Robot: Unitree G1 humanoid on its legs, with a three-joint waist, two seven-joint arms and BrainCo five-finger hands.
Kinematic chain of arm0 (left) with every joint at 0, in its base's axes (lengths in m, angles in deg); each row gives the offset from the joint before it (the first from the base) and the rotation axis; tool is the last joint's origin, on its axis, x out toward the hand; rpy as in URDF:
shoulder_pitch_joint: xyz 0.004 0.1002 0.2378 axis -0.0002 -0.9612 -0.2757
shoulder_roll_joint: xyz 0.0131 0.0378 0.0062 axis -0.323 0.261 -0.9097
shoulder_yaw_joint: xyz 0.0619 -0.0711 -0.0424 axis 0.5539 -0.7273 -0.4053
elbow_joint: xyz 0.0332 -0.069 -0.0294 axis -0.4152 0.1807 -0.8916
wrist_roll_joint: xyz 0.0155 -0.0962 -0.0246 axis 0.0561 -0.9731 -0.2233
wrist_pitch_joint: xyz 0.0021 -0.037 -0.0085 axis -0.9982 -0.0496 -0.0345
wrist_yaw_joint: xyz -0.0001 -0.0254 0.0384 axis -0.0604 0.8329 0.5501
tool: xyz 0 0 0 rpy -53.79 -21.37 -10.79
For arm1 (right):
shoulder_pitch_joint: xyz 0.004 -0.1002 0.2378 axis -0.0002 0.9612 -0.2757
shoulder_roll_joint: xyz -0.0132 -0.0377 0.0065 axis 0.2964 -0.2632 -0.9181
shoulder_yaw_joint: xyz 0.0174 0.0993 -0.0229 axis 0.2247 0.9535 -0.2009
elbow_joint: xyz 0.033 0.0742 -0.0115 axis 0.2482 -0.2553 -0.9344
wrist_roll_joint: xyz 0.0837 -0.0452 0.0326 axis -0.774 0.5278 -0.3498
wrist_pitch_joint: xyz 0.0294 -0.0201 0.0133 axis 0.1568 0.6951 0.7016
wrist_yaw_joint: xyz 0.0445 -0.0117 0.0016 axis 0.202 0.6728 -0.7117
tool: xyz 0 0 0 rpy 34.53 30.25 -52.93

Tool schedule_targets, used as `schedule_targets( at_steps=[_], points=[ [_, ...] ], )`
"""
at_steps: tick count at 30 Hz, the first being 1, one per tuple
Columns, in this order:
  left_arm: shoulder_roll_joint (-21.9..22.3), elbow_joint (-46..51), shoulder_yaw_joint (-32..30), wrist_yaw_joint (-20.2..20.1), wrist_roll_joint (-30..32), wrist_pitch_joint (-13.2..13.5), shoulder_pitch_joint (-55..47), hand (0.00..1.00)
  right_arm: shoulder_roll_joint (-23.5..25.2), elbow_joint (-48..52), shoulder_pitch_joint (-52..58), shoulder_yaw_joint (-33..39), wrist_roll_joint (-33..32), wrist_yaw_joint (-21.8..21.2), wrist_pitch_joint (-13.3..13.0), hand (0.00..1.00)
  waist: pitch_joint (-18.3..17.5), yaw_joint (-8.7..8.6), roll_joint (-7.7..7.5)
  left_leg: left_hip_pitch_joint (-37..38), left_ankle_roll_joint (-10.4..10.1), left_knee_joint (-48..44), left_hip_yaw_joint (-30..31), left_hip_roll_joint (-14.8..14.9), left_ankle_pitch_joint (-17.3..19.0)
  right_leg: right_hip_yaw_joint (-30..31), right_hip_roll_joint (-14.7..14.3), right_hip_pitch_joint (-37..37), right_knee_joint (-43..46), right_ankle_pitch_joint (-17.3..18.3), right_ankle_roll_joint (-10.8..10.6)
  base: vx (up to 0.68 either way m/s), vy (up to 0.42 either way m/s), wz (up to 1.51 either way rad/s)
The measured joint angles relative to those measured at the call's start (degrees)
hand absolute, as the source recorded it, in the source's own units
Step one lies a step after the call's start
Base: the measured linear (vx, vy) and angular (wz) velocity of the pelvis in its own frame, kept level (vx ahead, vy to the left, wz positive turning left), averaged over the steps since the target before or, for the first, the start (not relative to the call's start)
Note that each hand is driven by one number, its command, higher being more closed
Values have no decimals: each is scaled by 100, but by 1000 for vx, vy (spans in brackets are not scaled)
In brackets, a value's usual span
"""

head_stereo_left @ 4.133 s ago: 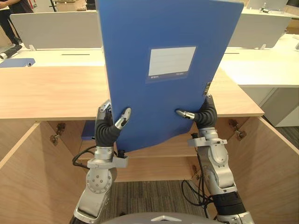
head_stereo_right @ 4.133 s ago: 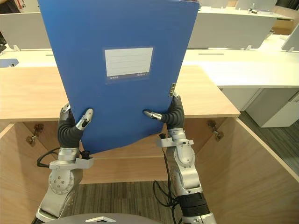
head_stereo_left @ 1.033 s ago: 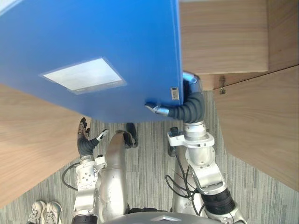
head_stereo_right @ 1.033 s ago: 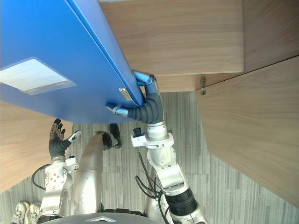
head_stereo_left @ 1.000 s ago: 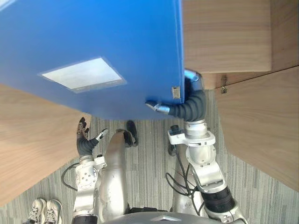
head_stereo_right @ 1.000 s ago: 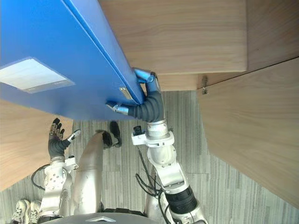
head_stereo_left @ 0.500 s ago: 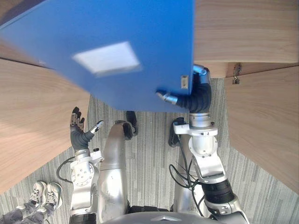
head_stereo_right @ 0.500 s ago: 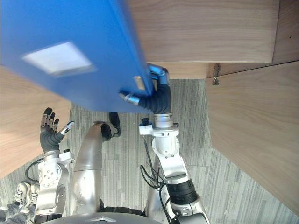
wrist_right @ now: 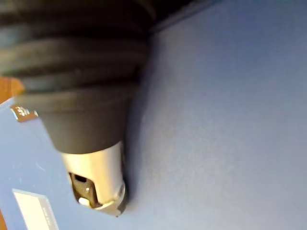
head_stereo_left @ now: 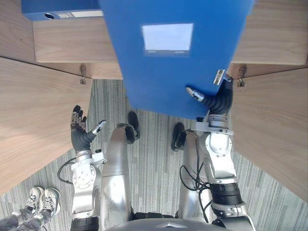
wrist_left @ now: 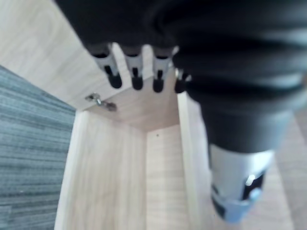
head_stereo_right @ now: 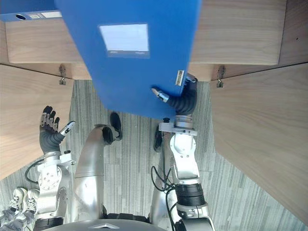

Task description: Walk over to the cabinet, pick up the folder, carry it to the office cabinet, place the folder inside the office cabinet, then close the office cabinet door

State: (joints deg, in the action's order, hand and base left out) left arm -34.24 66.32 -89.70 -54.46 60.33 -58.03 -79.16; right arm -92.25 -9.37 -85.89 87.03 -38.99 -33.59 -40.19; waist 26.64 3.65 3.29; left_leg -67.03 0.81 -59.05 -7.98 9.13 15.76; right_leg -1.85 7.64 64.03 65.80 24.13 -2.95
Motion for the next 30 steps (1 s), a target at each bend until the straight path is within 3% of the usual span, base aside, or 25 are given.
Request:
schedule_targets(
  at_steps=[9,13,21,30],
  points=[
    [-1,44,2,-40,-142,1,18,0,-32,-9,-461,555,-888,55,-121,100,-134,19,-5,-299,50,-485,125,62,40,-38,-17,263,495,148,118,-40,-52,0],
    [-15,86,1,-61,-242,-2,17,0,-65,-270,-686,640,-1255,54,-141,100,-277,91,1,-519,-64,-814,216,101,149,-52,-27,471,855,252,171,-109,-58,1],
    [-235,133,4,-61,-453,-19,280,0,-167,-1443,-2069,738,-2809,279,-140,100,-282,184,8,-1025,-120,-1210,343,181,66,-85,-68,971,1332,263,252,-104,-40,0],
    [-320,-320,35,23,-784,-17,397,0,-558,-2113,-3357,885,-3901,539,-230,100,-285,397,12,-1199,-148,-1194,506,167,-41,-267,-33,1045,1372,277,314,-31,-20,6]
  ],
)
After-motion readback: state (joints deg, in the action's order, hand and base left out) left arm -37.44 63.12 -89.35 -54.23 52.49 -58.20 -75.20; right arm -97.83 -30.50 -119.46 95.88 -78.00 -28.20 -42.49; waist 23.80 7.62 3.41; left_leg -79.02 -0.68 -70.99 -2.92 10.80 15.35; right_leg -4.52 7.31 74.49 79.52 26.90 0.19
